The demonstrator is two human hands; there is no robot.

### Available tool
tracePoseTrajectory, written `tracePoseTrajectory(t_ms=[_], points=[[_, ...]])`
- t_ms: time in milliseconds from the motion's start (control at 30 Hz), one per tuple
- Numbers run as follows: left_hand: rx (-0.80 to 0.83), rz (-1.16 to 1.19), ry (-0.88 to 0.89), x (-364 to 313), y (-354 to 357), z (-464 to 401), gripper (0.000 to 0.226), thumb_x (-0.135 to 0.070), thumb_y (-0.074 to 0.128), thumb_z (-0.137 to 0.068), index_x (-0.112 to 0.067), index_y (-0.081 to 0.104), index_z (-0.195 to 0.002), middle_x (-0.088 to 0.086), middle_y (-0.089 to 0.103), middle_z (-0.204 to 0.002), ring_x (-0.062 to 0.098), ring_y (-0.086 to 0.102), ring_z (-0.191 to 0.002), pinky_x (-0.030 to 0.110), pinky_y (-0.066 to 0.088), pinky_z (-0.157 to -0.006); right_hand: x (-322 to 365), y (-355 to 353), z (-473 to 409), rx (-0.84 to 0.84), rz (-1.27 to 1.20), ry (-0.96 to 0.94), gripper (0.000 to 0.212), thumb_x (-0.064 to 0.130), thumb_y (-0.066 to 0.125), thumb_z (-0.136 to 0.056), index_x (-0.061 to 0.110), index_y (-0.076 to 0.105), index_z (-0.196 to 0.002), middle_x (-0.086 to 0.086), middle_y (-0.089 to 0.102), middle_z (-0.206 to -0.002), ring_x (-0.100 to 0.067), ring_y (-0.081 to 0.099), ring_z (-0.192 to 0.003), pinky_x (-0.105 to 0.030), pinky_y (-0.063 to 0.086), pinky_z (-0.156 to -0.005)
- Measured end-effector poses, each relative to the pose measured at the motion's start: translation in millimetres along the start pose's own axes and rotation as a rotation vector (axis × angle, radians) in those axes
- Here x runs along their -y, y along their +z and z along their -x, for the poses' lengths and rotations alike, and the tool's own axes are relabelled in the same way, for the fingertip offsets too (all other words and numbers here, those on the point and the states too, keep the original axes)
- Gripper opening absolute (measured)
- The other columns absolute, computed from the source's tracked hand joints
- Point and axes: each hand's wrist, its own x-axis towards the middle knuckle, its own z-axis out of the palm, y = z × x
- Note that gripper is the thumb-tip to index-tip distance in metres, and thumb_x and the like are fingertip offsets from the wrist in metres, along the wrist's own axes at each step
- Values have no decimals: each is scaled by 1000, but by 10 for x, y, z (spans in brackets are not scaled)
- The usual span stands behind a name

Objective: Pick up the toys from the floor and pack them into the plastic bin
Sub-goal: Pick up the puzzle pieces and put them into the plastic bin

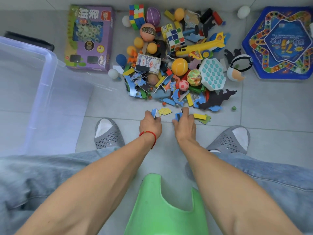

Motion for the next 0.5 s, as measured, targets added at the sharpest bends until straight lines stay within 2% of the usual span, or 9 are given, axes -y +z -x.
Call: tracePoseTrajectory(t_ms=[33, 100, 167, 233, 367, 433, 500], points=[[47, 129, -48, 38, -42, 15, 14, -22, 47, -97, -10, 44, -102, 10, 65, -92, 30, 61, -80, 32, 47, -63, 20, 30, 13, -15, -8, 11, 43, 16, 63, -96, 13, 40, -133, -19, 49, -119, -42, 58, -97, -42, 45, -78], [122, 357, -139, 61, -145, 56, 3, -14, 42, -98, -12, 41, -100, 11, 53, -82, 24, 49, -70, 28, 39, -54, 8, 65, 11, -43, 4, 1, 42, 16, 67, -93, 10, 44, -128, -17, 46, -121, -41, 59, -94, -41, 46, -77], [145, 389, -161, 67, -264, 81, 5, -14, 39, -100, -11, 42, -102, 12, 46, -81, 23, 42, -64, 27, 37, -52, -38, 48, -20, -68, -3, 0, 42, 17, 73, -89, 8, 47, -121, -15, 41, -120, -38, 61, -90, -41, 49, -79], [168, 365, -167, 77, -372, 108, 9, -16, 39, -99, -10, 46, -103, 10, 48, -77, 20, 43, -55, 26, 39, -49, -97, -2, -74, -63, 7, 26, 43, 22, 78, -85, 8, 50, -114, -13, 40, -120, -35, 61, -88, -40, 50, -80], [295, 525, -271, 27, -541, 199, 11, -12, 43, -98, -9, 53, -103, 6, 50, -70, 17, 43, -50, 25, 38, -46, -167, -127, -115, 23, 120, 16, 42, 41, 77, -84, 16, 53, -107, -6, 51, -107, -29, 55, -90, -37, 46, -72], [343, 565, -285, -38, -666, 244, 12, -12, 44, -98, -9, 55, -104, 6, 52, -70, 18, 45, -51, 26, 39, -49, -161, -164, -91, 98, 17, 21, 36, 42, 73, -86, 16, 50, -97, -6, 55, -97, -28, 54, -85, -35, 42, -69], [408, 575, -284, -148, -874, 287, 11, -12, 45, -99, -10, 55, -102, 7, 55, -72, 19, 48, -53, 28, 42, -53, -67, -232, -34, 229, -310, 86, 28, 32, 70, -89, 13, 51, -90, -9, 61, -89, -27, 62, -72, -35, 46, -62]])
